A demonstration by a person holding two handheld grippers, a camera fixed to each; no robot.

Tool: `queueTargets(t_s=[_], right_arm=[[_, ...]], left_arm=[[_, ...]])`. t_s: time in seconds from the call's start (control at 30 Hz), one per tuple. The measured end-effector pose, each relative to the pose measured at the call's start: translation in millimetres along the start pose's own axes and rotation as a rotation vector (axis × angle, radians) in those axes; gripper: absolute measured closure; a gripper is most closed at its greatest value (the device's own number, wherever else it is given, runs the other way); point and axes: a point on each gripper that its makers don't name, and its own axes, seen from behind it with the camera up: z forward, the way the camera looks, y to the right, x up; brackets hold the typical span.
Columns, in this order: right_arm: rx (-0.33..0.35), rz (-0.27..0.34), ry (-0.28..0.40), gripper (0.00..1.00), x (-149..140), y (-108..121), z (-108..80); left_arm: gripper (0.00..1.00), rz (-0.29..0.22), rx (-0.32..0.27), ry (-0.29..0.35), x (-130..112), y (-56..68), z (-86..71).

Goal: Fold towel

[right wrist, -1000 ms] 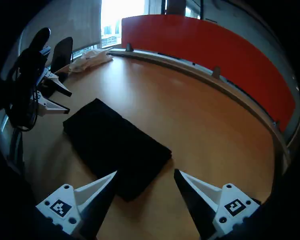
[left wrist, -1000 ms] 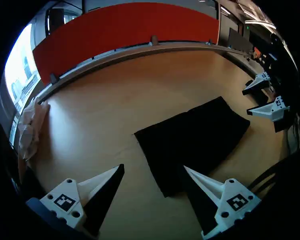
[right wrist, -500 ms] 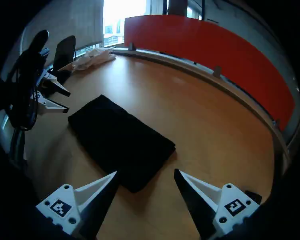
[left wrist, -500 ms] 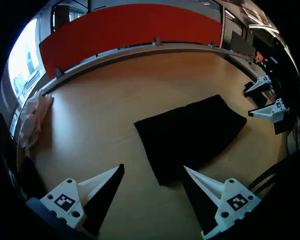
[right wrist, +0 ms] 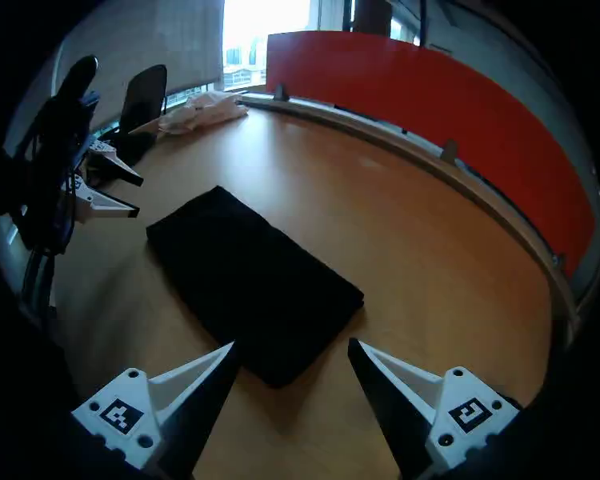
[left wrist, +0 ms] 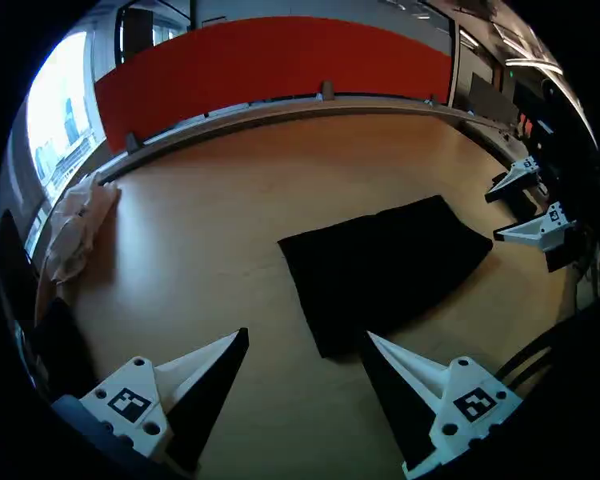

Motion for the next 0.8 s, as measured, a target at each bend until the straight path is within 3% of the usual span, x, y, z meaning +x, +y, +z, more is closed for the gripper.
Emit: queueTargets(t_s=[0.53,0.8], right_arm=[[0.044,-0.050,-0.045,0.03,-14.2,-2.9,-1.7],[0.059,-0.057,-0.063,0.14,-21.2,-3.7,-0.2]], left_arm=[[0.01,-0.066,0.048,0.030,-14.6,-10.1,-17.1],[0.01,-0.114,0.086,0.058,-20.2,-19.8,-25.1]])
